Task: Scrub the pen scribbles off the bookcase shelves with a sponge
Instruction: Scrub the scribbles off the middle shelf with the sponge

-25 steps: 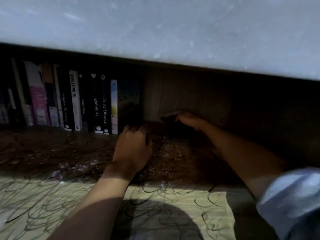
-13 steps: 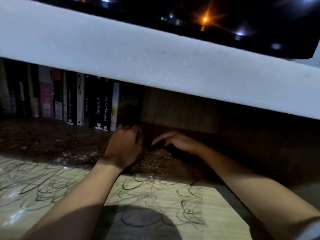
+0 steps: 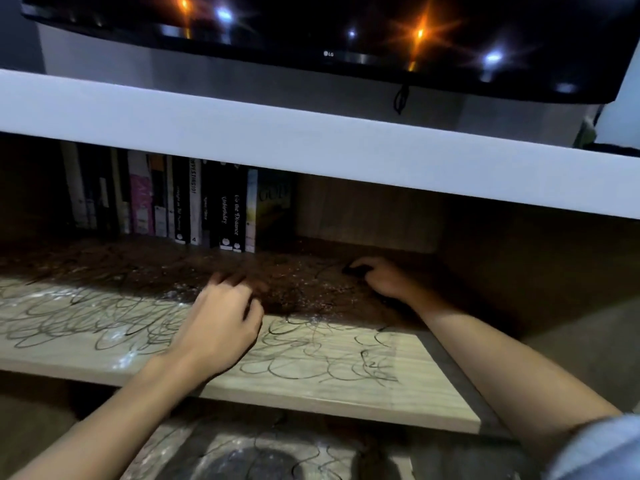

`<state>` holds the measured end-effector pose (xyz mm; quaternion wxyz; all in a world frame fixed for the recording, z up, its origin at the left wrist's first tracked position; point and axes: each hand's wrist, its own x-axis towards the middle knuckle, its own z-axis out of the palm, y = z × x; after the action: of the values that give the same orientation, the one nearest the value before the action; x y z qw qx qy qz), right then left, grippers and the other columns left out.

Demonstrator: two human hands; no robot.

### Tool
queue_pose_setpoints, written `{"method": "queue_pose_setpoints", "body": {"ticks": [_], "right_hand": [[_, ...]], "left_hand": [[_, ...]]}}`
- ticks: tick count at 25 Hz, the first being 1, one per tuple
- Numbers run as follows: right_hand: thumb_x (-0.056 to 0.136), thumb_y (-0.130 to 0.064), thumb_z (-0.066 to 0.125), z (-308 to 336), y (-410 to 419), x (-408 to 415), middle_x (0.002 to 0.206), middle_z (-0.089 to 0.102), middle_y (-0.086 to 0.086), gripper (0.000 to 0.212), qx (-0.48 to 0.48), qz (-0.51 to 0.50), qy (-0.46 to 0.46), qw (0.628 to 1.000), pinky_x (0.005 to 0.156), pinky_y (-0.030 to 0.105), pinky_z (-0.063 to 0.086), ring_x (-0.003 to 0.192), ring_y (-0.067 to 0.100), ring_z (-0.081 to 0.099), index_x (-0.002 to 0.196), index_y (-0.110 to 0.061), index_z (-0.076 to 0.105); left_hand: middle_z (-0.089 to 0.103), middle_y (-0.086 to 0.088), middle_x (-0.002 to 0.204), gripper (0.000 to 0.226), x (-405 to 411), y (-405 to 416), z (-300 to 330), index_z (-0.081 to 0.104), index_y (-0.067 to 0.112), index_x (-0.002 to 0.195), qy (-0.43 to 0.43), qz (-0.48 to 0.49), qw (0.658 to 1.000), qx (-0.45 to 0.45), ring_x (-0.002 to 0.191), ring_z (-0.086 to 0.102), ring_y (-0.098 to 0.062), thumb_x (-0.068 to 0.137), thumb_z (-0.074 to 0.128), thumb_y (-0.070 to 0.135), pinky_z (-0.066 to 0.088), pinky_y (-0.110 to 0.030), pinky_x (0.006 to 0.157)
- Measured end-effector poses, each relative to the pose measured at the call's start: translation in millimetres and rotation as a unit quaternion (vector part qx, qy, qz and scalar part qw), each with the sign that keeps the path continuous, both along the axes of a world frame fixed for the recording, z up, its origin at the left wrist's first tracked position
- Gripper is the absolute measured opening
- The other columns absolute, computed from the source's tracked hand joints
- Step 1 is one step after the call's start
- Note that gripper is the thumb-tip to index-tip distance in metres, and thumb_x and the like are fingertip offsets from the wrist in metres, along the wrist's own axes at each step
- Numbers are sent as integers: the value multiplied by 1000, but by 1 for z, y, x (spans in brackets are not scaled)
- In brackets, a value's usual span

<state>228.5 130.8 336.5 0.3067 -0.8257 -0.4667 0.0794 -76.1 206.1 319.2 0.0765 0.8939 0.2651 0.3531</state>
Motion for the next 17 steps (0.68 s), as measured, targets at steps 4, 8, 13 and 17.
{"method": "queue_pose_setpoints", "body": {"ticks": [4,8,13,17], "right_hand": [[88,-1,40,7,-15,-45,111,70,5,49,-13,125,2,992,76,40,52,88,30,66,97,-40,69],[90,8,39,19,-50,-70,117,65,-9,51,-33,198,42,979,96,17,43,109,2,58,101,-30,70],[93,6,36,43,-78,-41,102,66,-4,45,133,68,131,980,78,13,44,88,4,60,101,-27,65],[98,-13,44,16,-89,9,112,64,8,28,49,-92,-8,994,72,28,43,88,21,60,116,-26,60]], "left_hand": [[44,4,74,17,-16,-9,-2,47,25,78,-15,10,1000,18,77,37,-19,92,52,17,40,-40,78],[42,1,73,19,-21,-7,-4,44,20,75,-15,52,999,-1,77,38,-23,92,52,15,37,-40,78],[50,-7,78,19,-16,-4,-2,44,17,75,8,61,998,-26,87,48,-30,94,47,19,42,-45,91],[61,-15,88,15,-6,-8,4,56,11,84,25,60,998,-22,98,52,-35,93,47,18,42,-41,86]]}}
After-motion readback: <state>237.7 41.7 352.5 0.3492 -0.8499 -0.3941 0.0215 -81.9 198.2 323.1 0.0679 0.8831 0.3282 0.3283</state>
